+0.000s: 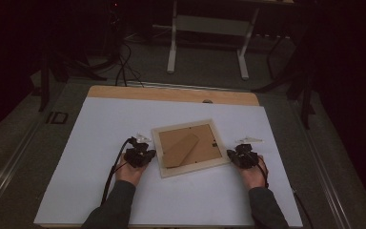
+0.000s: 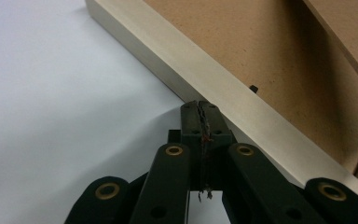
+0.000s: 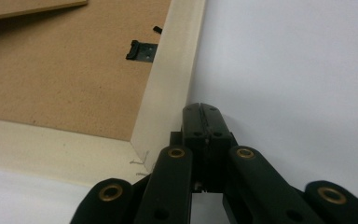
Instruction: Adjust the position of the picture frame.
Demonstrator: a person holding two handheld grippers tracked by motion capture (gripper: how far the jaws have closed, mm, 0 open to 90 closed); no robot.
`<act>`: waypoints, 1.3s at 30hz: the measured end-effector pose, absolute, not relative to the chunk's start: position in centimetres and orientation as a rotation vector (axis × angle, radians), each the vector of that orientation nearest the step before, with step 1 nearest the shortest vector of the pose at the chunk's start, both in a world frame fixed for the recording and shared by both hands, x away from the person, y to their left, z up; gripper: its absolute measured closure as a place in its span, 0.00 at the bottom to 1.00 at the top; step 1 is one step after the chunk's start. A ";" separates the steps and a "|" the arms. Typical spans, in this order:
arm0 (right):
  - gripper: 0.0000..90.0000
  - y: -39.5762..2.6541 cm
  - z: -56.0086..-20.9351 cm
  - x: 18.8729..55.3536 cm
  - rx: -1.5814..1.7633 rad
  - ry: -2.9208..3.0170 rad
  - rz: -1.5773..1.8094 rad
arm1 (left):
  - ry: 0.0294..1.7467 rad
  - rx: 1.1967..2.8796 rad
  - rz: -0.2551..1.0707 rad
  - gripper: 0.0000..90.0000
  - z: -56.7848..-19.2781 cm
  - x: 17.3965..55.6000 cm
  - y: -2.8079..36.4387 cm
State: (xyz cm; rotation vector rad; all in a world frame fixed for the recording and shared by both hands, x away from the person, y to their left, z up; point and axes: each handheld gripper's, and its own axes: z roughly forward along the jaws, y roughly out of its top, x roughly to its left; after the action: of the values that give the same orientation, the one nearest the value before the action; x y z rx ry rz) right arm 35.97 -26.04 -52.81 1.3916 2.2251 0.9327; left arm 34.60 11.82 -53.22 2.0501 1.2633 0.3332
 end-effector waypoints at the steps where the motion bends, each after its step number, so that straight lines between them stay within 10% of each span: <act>1: 1.00 -25.9 -52.8 35.8 1.386 2.232 0.935 | 1.269 2.045 0.333 1.00 -53.2 34.7 11.9; 39: 1.00 -23.2 -53.4 34.3 1.392 2.233 1.051 | 1.226 1.981 0.301 1.00 -54.0 31.4 15.5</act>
State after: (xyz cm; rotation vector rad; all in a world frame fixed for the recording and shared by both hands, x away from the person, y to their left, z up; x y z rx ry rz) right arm 34.32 -23.19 -53.40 1.3916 2.2331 1.0515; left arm 31.39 15.50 -54.00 1.9810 1.2263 0.3011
